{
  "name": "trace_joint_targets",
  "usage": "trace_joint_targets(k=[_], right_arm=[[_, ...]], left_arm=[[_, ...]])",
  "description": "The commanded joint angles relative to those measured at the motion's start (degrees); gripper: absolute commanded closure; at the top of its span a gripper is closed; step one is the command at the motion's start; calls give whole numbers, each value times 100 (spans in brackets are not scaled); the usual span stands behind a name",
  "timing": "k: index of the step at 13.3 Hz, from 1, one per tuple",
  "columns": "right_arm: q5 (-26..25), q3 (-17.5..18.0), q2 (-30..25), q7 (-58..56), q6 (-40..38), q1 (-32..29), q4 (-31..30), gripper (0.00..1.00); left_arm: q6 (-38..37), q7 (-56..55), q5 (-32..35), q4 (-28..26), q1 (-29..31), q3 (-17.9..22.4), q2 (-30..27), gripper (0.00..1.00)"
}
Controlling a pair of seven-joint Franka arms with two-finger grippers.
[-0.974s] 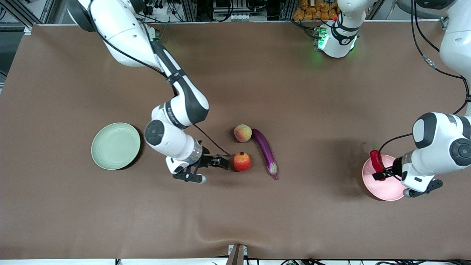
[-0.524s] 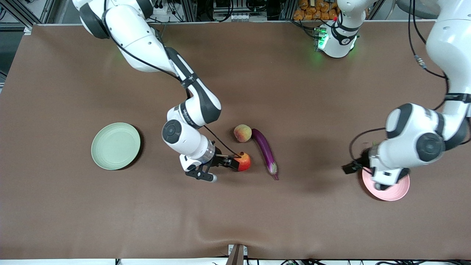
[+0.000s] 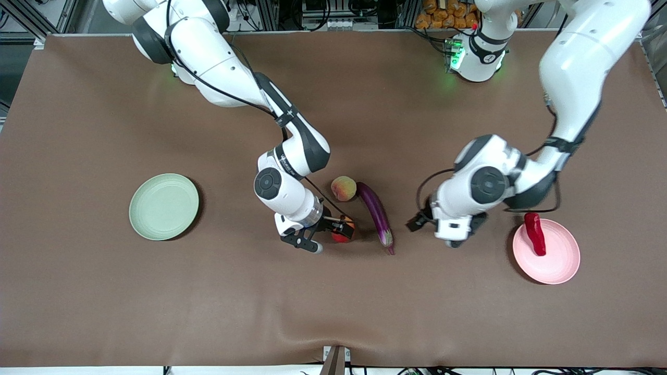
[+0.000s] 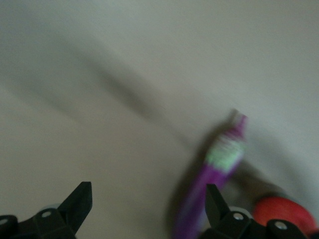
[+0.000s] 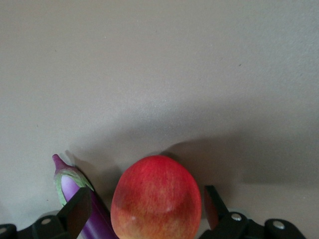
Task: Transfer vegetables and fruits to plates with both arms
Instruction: 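Grasp the apple with the right gripper while the left gripper grasps the eggplant, then carry the apple to the green plate while the left gripper carries the eggplant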
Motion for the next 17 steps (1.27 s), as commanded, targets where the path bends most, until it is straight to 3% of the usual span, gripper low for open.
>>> trace_joint_targets(k=[1, 2, 3, 4, 5, 8, 9, 10, 11, 14, 17], right_arm=[[19, -78, 194, 59, 1, 151, 206, 15], [-217, -96, 186, -3, -34, 177, 206, 62], [-645, -96, 160, -3, -78, 160, 206, 79], [-963, -87, 142, 23, -104, 142, 206, 89], [-1001, -87, 125, 40, -270, 107, 215, 100], [-984, -35, -182, 23, -1218, -216, 285, 100], [-975, -9, -296, -12, -1612, -418, 311, 100], [-975, 44, -384, -56, -1999, -568, 460, 100], [-966, 105, -411, -152, -2438, -787, 653, 100], [-966, 570, -762, -1020, -3722, -1753, 839, 100], [-1001, 598, -1254, -1873, -4760, -2370, 734, 100]], left_arm=[[644, -321, -38, 36, -545, 430, 196, 0], [873, -330, -38, 54, -782, 623, 309, 0], [1171, -348, -73, 80, -958, 781, 432, 0], [1470, -479, -64, 89, -1091, 914, 529, 0], [1647, -541, -38, 89, -1179, 1054, 565, 0], [1824, -550, -3, 107, -1469, 1292, 705, 0], [1911, -550, 6, 107, -1531, 1380, 749, 13], [1973, -541, -37, 124, -1566, 1424, 819, 63], [1974, -541, -47, 150, -1567, 1425, 864, 100], [1878, -436, 23, 134, -1436, 1425, 628, 100], [817, 369, -11, 159, -762, 1067, 31, 100]])
